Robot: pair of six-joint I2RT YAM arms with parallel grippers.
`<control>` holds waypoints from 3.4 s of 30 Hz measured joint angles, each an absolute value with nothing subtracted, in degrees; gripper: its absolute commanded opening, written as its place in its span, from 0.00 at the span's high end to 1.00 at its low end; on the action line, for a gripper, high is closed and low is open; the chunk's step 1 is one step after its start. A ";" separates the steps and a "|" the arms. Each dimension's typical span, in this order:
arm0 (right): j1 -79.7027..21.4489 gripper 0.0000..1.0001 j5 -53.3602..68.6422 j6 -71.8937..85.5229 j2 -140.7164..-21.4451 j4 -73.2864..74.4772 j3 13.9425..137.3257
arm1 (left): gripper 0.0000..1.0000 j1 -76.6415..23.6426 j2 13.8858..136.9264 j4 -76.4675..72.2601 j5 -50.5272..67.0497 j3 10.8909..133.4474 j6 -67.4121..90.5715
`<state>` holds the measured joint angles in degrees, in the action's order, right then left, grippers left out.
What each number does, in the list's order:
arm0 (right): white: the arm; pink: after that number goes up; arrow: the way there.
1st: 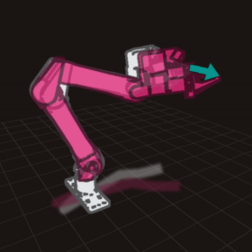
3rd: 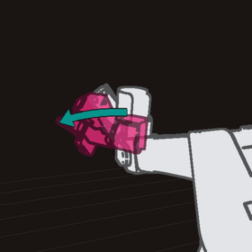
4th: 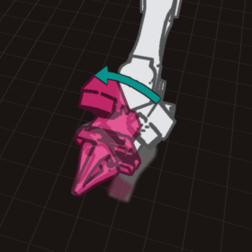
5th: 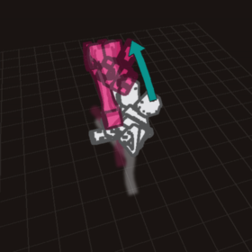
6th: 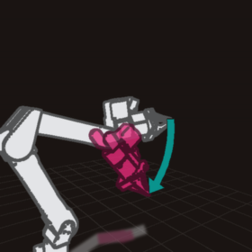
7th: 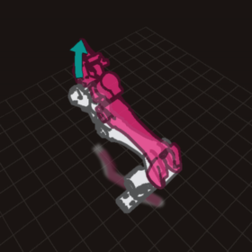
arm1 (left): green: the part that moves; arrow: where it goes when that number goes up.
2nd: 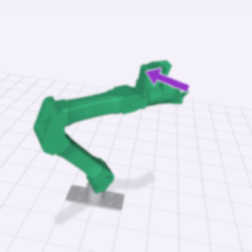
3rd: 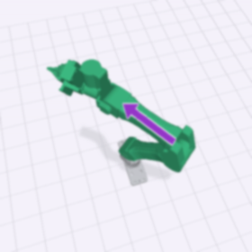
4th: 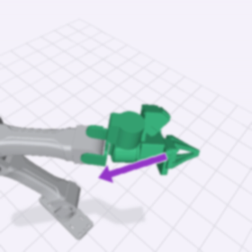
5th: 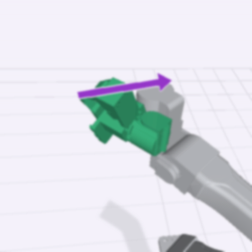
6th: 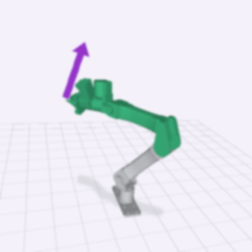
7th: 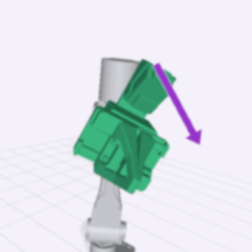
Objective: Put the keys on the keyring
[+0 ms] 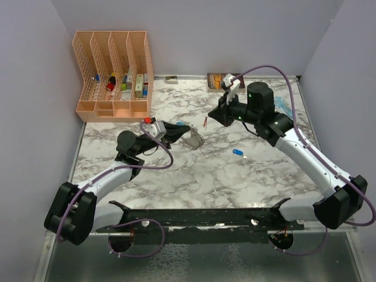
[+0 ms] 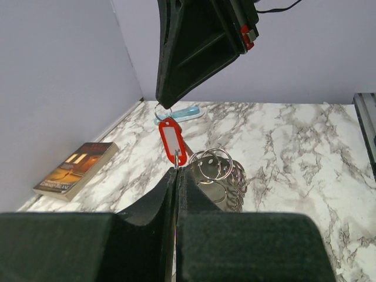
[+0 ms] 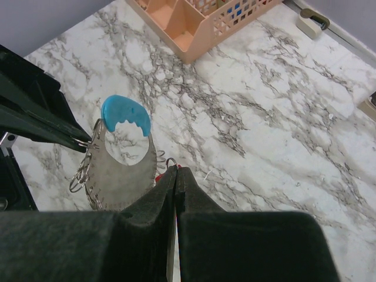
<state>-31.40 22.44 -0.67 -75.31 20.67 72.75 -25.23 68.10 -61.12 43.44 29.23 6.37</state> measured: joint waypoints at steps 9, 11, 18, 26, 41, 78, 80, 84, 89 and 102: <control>-32.69 0.99 25.26 0.67 -75.33 18.72 72.75 | 1.00 -26.85 68.86 -61.30 42.74 29.23 6.70; -33.08 0.99 25.69 1.06 -75.33 18.39 72.75 | 1.00 -27.18 68.90 -61.36 42.30 29.23 6.68; -34.22 0.99 26.63 2.33 -75.31 18.06 72.75 | 1.00 -27.53 68.97 -61.84 40.53 29.23 6.66; -36.56 0.99 26.70 4.10 -75.31 17.37 72.64 | 1.00 -28.25 69.19 -62.30 39.20 29.26 6.59; -37.45 0.99 25.98 4.93 -72.93 17.10 71.81 | 1.00 -28.49 69.21 -62.33 37.80 29.26 5.69; -38.39 0.99 24.71 5.34 -74.00 18.02 71.53 | 1.00 -28.64 69.23 -62.48 37.80 29.52 5.65; -38.46 0.99 24.69 5.37 -74.17 18.02 71.55 | 1.00 -28.64 69.23 -62.48 37.80 29.52 5.65; -38.70 0.99 24.71 5.58 -74.72 18.02 71.59 | 1.00 -28.64 69.23 -62.46 37.80 29.52 5.65; -38.68 0.99 24.67 5.74 -74.89 18.02 71.68 | 1.00 -28.64 69.23 -62.43 37.80 29.52 5.65; -38.70 0.99 24.45 5.76 -74.91 18.02 71.85 | 1.00 -28.99 69.23 -62.24 37.82 29.52 4.60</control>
<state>-38.70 24.45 5.76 -74.91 18.02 71.85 -28.99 69.23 -62.24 37.82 29.52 4.60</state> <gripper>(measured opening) 0.015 0.011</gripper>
